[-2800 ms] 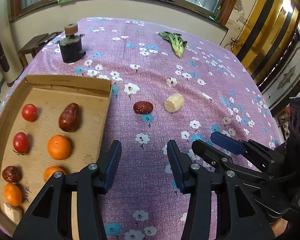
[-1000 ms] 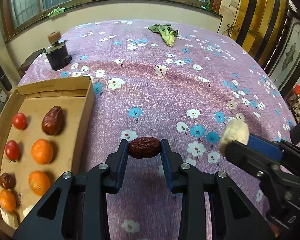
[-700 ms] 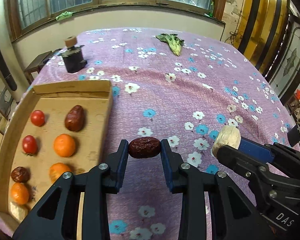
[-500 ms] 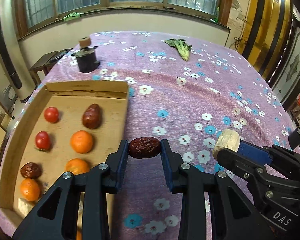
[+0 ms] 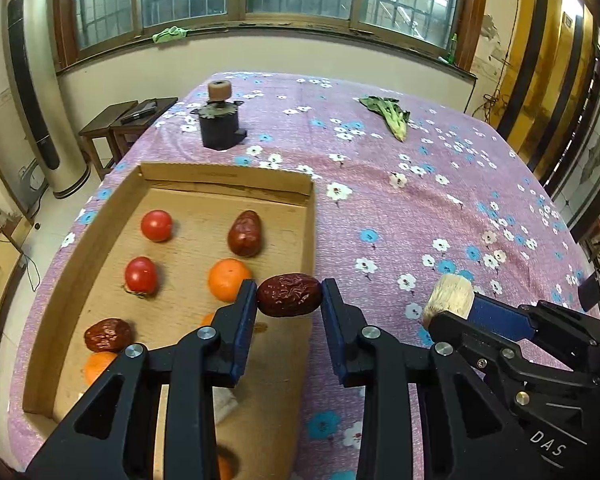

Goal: Organize fruits
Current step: 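Carry the date and the beige cube in both grippers over the tray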

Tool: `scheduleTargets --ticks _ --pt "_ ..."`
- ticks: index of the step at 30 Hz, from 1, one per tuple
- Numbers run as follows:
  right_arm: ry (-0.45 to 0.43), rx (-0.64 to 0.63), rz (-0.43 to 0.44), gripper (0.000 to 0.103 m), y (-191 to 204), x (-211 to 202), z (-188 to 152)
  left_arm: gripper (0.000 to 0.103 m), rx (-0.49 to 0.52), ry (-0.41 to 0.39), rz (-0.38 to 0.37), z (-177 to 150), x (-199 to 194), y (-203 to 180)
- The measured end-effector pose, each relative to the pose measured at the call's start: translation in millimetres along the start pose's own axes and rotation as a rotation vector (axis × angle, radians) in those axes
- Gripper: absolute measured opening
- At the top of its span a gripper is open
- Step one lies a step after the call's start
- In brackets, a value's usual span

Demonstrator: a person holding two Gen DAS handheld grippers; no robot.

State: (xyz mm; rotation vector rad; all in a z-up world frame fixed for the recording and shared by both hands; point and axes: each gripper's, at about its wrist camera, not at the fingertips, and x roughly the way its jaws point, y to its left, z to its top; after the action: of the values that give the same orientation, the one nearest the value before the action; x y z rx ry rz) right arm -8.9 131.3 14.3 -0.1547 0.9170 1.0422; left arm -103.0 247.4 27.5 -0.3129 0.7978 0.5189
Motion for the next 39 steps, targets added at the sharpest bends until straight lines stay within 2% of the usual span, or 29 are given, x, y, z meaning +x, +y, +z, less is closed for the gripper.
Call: scheduleTargets --ticks 15,31,39 --pt "0.018 -0.041 0.018 0.033 26.3 11.3 2.9 0.03 -0.055 -0.013 0.013 -0.1 -7.7 33.4" --pt "0.044 -0.084 0.049 0.033 51.0 38.3 19.0 0.03 -0.155 0.001 0.056 3.4 -3.9 98.3" --pt "0.052 -0.109 0.055 0.033 61.6 58.1 33.8 0.03 -0.193 0.016 0.075 18.1 5.7 126.7"
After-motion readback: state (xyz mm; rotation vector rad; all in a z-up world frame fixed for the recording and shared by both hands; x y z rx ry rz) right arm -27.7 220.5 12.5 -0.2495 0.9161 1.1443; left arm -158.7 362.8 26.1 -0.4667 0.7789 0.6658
